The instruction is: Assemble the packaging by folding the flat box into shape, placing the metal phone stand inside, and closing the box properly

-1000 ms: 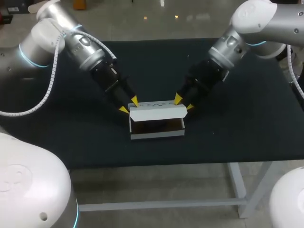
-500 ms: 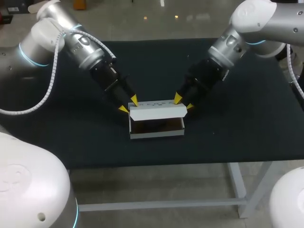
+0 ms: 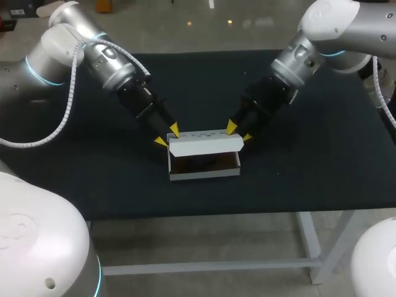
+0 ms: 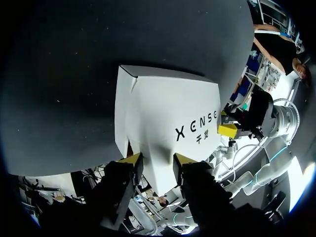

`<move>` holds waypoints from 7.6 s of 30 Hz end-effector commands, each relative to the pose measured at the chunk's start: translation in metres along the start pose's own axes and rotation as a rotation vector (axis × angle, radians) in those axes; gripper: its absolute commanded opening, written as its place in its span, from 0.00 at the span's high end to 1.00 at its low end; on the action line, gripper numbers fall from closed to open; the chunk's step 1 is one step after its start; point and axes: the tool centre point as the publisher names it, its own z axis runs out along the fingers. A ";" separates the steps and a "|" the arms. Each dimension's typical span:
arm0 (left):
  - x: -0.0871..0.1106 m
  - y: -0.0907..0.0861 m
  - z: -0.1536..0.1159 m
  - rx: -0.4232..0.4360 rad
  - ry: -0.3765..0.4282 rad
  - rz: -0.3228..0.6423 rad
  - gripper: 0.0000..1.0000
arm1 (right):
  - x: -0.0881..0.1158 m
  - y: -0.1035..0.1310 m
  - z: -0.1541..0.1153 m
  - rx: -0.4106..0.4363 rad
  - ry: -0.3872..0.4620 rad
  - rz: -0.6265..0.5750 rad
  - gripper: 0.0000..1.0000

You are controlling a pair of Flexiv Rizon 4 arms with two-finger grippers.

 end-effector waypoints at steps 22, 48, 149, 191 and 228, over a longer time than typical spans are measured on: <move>0.005 -0.007 -0.001 -0.070 0.012 -0.006 0.58 | 0.004 0.005 0.002 0.031 0.014 0.003 0.53; 0.003 -0.010 -0.008 -0.124 0.034 -0.020 0.59 | 0.009 0.009 0.003 0.042 0.005 0.006 0.52; -0.014 -0.004 0.008 -0.045 0.044 -0.022 0.60 | -0.011 0.008 0.015 0.084 -0.059 0.030 0.45; -0.007 -0.002 0.010 -0.036 0.031 -0.024 0.60 | 0.001 0.003 0.018 0.063 -0.088 0.028 0.50; -0.006 0.000 0.010 0.002 0.007 -0.033 0.59 | 0.000 0.003 0.016 0.056 -0.085 0.029 0.56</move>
